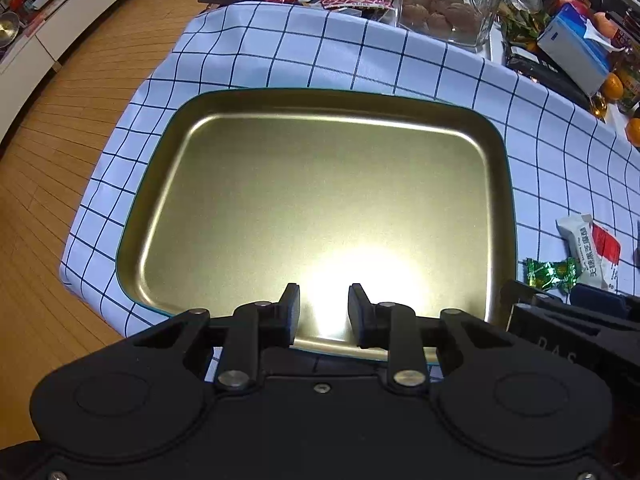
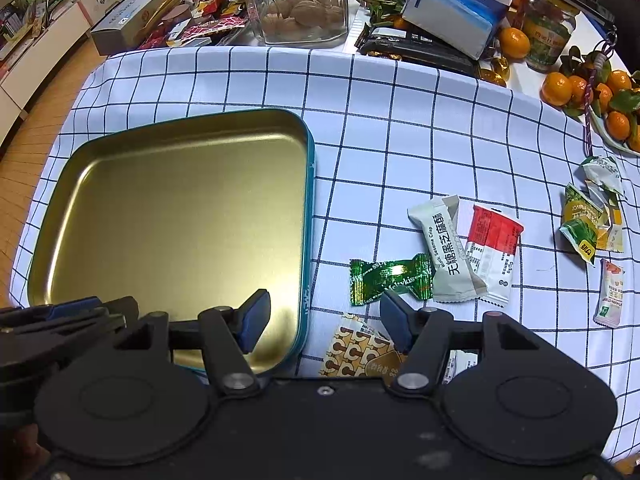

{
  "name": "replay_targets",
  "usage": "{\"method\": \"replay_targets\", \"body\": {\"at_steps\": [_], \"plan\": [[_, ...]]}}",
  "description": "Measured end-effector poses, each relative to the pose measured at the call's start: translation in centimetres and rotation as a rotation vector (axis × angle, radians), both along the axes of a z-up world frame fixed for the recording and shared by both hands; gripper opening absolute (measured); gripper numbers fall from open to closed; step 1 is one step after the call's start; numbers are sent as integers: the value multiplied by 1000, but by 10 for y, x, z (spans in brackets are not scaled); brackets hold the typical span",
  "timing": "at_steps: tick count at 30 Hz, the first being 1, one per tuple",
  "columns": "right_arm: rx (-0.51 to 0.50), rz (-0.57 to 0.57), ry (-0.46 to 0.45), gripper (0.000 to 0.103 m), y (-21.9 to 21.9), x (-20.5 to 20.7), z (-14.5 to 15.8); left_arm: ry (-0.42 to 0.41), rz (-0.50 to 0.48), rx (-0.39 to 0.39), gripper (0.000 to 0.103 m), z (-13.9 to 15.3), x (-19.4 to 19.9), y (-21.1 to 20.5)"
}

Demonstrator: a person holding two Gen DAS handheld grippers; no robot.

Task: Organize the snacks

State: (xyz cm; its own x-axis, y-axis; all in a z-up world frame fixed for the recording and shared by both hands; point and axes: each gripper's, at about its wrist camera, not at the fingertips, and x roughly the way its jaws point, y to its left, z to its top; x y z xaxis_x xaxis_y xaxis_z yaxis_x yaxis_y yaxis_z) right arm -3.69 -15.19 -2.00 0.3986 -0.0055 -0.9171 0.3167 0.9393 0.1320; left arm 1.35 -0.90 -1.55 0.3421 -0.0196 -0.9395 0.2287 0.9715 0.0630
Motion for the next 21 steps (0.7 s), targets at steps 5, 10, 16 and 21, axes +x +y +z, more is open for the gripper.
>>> {"method": "replay_targets", "body": {"at_steps": [5,10,16,21], "plan": [[-11,-19,-14,64,-3,-2,3,-27,35,-32,38,6,1,3],[-60,-50,-52,64,-5,-6,8,-91,21,-69,38,15,-4,1],[-96,-83,-98,64,-6,-9,12,-82,-92,-141,38,19,-12,-10],[-68,-115,-130,64,-11,-10,12,-60,-118,-219,36,22,-20,-14]]}}
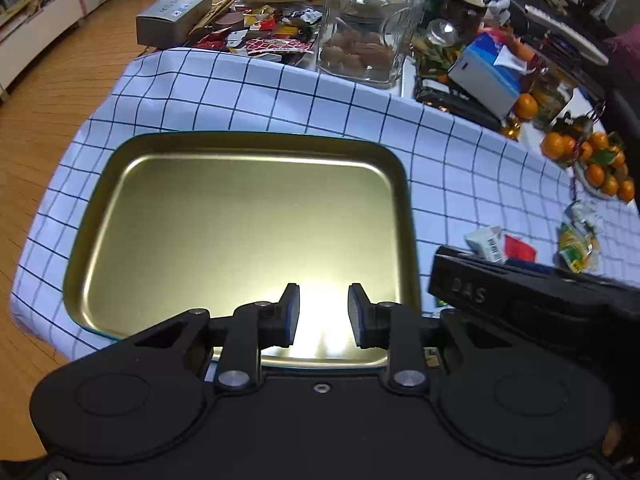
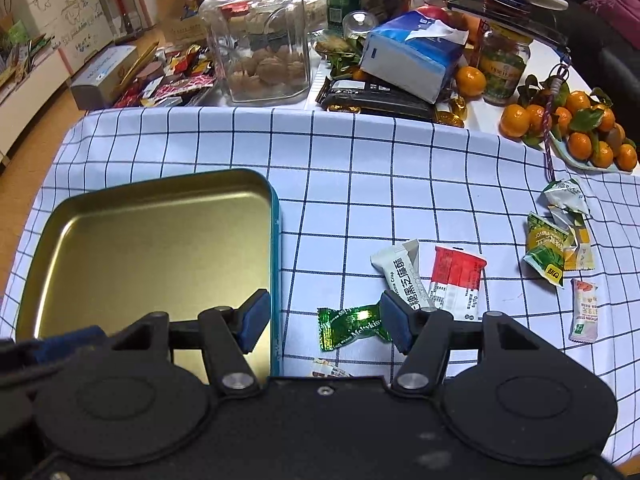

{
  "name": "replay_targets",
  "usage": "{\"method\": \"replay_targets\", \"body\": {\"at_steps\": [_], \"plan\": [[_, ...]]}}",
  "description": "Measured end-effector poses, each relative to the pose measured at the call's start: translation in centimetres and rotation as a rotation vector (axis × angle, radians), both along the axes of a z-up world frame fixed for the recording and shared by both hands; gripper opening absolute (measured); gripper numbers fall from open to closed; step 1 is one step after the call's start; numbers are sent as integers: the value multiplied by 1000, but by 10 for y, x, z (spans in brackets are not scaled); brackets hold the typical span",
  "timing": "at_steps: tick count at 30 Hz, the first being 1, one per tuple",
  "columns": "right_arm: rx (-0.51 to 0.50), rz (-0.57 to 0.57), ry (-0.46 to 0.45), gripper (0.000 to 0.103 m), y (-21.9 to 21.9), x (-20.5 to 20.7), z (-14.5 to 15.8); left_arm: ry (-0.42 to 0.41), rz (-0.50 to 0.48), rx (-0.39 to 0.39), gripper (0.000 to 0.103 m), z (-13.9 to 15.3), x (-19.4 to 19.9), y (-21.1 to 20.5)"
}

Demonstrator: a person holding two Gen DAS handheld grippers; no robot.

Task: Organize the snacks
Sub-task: 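Move the left tool to the white sesame bar while the right tool reaches the white-and-orange packet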

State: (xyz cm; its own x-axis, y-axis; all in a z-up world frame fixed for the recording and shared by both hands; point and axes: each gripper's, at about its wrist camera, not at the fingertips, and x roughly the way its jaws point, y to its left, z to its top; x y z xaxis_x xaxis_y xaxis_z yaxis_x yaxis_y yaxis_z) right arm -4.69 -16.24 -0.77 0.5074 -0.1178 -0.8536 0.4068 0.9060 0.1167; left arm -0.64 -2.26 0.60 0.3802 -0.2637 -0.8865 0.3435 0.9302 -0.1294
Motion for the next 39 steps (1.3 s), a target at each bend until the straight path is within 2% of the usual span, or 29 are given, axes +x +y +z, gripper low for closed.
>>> {"method": "replay_targets", "body": {"at_steps": [5,8,13,16,20,23,25,31,39], "plan": [[35,-21,-41,60,-7,-1,-2,28,77,-112,34,3,-6,4],[23,-33,-93,59,-12,-3,0,23,73,-87,34,2,-7,-2],[-9,-32,-155,52,-22,-8,1,-31,28,-32,35,6,-10,-14],[-31,-51,-147,50,-31,-10,1,-63,-15,1,35,10,-13,-24],[-64,-85,-144,50,-52,-19,1,-96,-136,-40,36,18,-20,-38],[-82,-98,-132,50,-70,-26,2,-94,-168,-46,36,20,-25,-52],[-56,-119,-128,50,-85,-33,3,-97,-187,-36,36,19,-28,-63],[16,-212,-120,50,-132,-54,1,-15,-222,-13,36,7,-24,-89],[126,-357,-35,50,-190,-81,-19,50,-253,15,35,-8,-27,-105]]}}
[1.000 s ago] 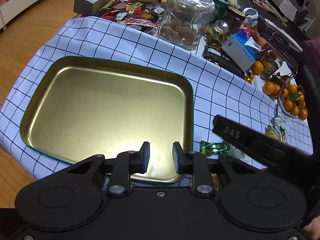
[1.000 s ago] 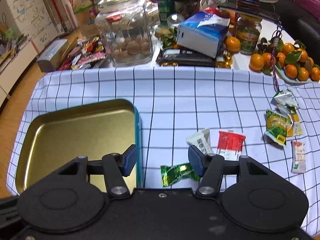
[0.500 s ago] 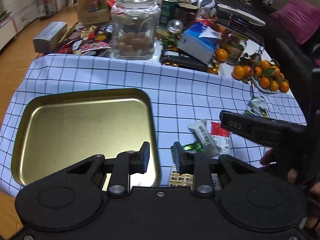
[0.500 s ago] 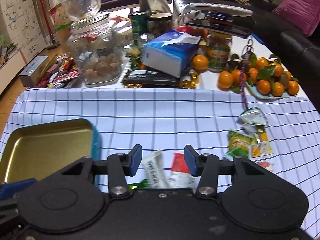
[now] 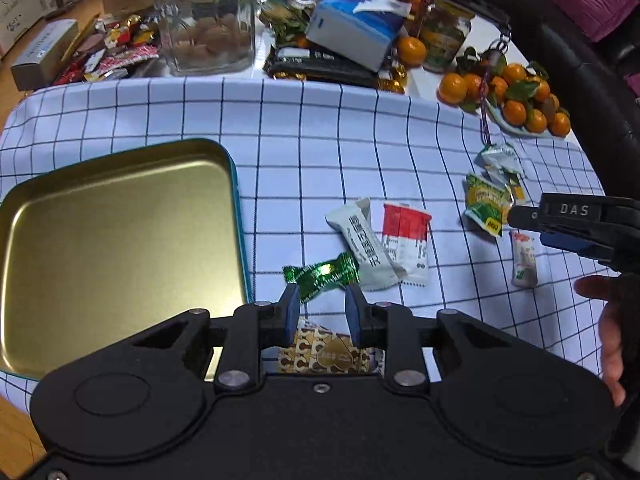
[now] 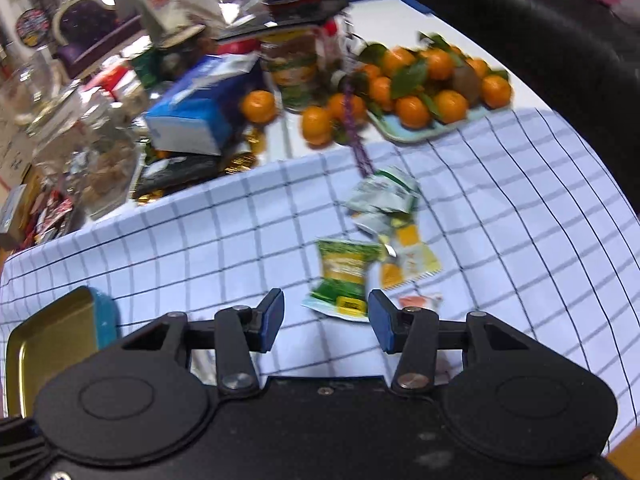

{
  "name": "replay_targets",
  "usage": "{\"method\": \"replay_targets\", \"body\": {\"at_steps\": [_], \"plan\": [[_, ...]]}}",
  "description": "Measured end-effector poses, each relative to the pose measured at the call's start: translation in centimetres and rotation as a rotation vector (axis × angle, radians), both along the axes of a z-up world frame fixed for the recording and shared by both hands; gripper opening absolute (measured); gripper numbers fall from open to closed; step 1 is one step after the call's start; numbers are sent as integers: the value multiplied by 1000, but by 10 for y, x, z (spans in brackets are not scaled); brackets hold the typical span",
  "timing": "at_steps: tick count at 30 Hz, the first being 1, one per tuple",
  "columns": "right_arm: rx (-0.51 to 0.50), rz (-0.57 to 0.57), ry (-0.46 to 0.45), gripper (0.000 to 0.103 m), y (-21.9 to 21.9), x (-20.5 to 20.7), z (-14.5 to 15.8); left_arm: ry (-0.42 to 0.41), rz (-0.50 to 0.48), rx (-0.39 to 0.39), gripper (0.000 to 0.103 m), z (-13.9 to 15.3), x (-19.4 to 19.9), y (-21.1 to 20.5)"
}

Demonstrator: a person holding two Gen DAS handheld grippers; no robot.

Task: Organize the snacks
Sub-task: 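Move the left tool to the white sesame bar while the right tool reaches the white-and-orange packet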

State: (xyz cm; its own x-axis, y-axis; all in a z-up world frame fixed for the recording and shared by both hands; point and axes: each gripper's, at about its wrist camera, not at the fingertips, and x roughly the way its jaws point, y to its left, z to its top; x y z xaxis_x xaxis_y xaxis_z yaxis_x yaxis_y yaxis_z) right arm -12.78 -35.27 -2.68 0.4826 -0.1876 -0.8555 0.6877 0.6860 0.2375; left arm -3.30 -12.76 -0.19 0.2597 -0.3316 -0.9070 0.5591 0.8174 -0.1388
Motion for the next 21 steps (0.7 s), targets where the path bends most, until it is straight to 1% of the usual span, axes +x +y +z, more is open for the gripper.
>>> {"method": "replay_targets", "body": {"at_steps": [2,4,8,12,14,17,19,21], "plan": [[34,-10,25,48,-10,-6,-7,7,-11,10,35,-3,-1,-3],[44,-36,34,42,-19,-14,-11,6,-18,18,35,-4,-2,-8],[-8,-80,54,41,-32,-28,-17,26,-12,19,35,-8,0,-14],[-50,-126,71,41,-39,-33,-21,42,-5,15,35,-10,3,-22],[-23,-132,59,41,-42,-34,-23,33,-7,16,35,-10,3,-27],[51,-122,25,41,-43,-31,-25,30,-7,14,35,-10,5,-33],[72,-107,9,41,-39,-27,-26,51,1,6,35,-12,7,-36],[62,-79,18,41,-34,-22,-28,84,18,-1,35,-14,10,-38]]}}
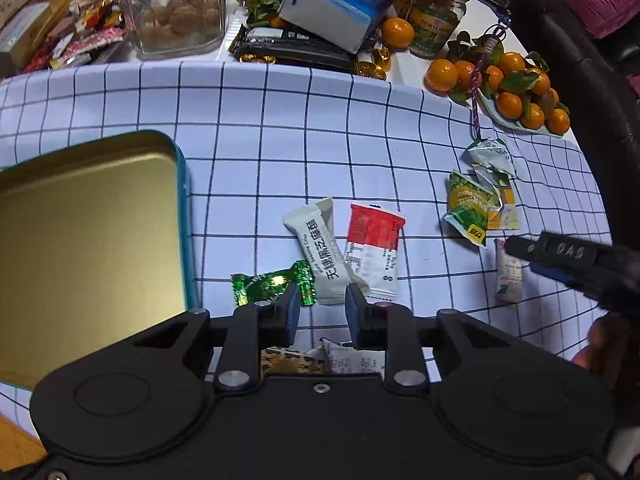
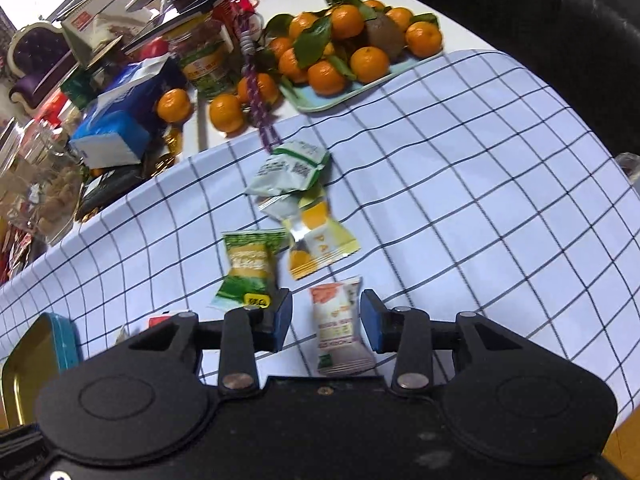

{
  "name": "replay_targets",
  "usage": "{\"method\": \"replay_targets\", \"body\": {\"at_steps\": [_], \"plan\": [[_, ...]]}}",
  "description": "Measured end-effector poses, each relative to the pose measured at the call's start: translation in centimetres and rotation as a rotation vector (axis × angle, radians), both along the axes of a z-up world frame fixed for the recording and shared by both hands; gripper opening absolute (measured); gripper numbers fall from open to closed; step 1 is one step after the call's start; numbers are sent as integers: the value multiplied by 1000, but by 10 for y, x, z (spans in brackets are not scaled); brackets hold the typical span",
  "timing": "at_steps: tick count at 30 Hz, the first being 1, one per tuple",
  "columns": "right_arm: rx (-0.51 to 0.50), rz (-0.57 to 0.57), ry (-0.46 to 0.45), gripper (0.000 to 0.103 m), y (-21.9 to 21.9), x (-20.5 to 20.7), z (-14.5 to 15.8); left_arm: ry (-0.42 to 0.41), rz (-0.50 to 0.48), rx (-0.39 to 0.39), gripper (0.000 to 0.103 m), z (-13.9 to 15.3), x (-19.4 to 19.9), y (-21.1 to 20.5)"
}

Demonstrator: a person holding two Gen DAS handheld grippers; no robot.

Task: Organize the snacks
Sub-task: 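Move the left tool to the white sesame bar while the right tool reaches the white-and-orange packet, then close the left tool on the white sesame bar while the right tool grasps the white-and-orange packet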

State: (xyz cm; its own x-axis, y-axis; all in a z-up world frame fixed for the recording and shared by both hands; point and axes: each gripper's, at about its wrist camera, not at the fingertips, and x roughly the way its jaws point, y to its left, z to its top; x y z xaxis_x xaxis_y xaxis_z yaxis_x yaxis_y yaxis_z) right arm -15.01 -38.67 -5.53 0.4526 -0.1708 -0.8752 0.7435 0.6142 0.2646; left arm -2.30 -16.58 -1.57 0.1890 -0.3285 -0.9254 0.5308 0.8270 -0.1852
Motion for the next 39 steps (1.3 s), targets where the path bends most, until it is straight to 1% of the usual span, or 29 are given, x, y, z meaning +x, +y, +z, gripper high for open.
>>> {"method": "replay_targets", "body": {"at_steps": [3,7,11,14,20,23,27,29,32,35,38,39], "plan": [[-27,26,40,41,6,5,-6,23,19,-6,35,-2,4,-4],[-19,31,65,42,7,6,-15,48,38,-23,35,-3,10,-9],[-2,33,71,42,6,7,-17,67,52,10,35,-8,18,-18],[6,32,73,44,6,9,-17,76,54,24,35,-10,22,-23],[18,21,81,43,4,9,-19,40,43,49,35,-10,23,-35],[0,39,89,41,7,9,-19,27,93,56,35,-13,26,-31],[-36,59,102,36,12,8,-20,52,117,64,35,-20,31,-31],[-39,63,104,36,12,8,-20,56,114,70,35,-23,31,-33],[-22,56,104,30,10,6,-19,54,115,79,35,-26,28,-38],[3,40,85,30,8,1,-17,28,113,93,35,-27,25,-44],[-5,45,78,29,7,-4,-13,16,110,85,35,-26,23,-47],[-8,46,77,28,7,-5,-12,20,107,77,37,-26,23,-48]]}}
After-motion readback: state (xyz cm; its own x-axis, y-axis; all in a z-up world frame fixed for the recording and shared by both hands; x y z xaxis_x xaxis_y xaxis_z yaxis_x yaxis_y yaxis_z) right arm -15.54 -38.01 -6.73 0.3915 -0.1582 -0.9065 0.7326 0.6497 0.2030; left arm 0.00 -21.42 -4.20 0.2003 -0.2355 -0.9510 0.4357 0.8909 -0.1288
